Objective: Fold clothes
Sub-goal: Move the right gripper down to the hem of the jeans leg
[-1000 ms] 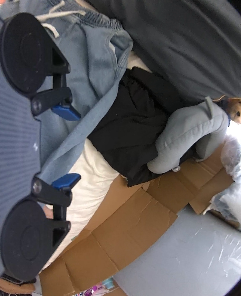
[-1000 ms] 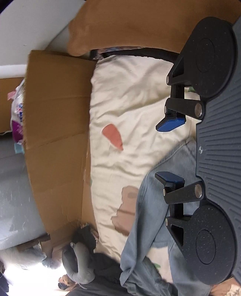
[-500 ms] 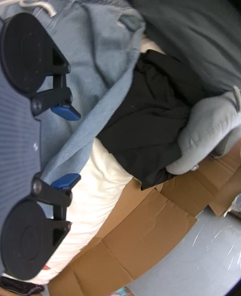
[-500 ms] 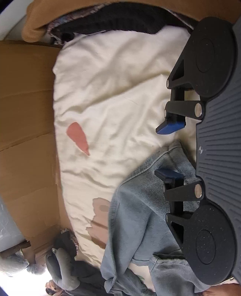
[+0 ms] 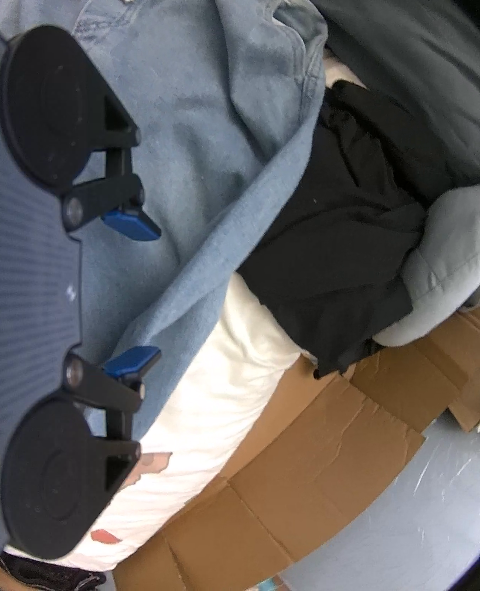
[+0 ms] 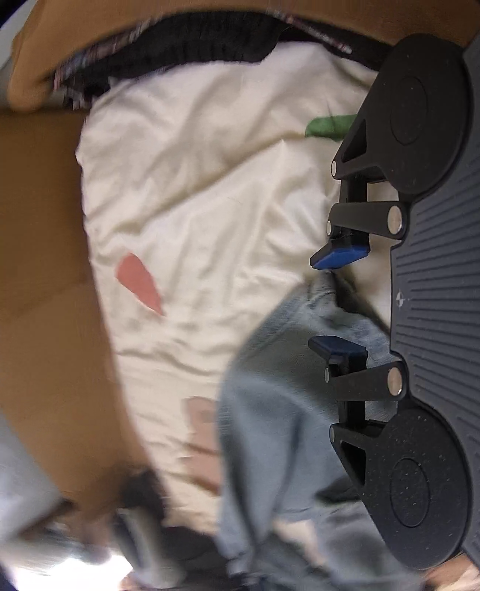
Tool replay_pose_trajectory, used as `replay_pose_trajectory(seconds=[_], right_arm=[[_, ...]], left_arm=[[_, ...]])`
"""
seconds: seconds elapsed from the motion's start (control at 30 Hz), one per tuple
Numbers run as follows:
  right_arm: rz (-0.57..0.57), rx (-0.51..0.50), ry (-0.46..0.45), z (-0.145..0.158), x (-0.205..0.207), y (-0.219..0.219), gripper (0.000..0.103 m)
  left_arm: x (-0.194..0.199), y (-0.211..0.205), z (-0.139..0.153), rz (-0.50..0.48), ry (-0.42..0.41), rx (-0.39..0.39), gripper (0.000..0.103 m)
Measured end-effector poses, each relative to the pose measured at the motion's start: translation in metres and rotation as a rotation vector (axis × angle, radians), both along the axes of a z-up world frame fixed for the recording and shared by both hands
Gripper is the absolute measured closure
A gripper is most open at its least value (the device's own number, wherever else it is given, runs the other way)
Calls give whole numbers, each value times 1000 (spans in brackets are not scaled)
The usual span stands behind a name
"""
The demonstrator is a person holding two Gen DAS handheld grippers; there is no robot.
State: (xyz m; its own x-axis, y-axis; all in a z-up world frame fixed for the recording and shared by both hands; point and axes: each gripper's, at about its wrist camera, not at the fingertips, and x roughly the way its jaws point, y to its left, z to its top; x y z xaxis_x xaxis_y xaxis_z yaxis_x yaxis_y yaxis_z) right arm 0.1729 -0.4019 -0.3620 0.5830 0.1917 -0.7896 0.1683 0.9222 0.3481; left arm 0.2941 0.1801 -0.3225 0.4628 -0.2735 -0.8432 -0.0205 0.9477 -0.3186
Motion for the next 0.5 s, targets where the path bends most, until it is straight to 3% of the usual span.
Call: replay_pose_trajectory(seconds=[0.17, 0.23, 0.5], right_arm=[[-72, 27, 18, -9, 3, -10, 56], [-67, 10, 32, -14, 4, -7, 62], [-32, -70, 29, -18, 1, 9, 65]], left_arm=[[3, -9, -3, -17, 5, -15, 37], [3, -11, -4, -16, 6, -13, 37], [3, -23, -9, -59, 4, -23, 37]])
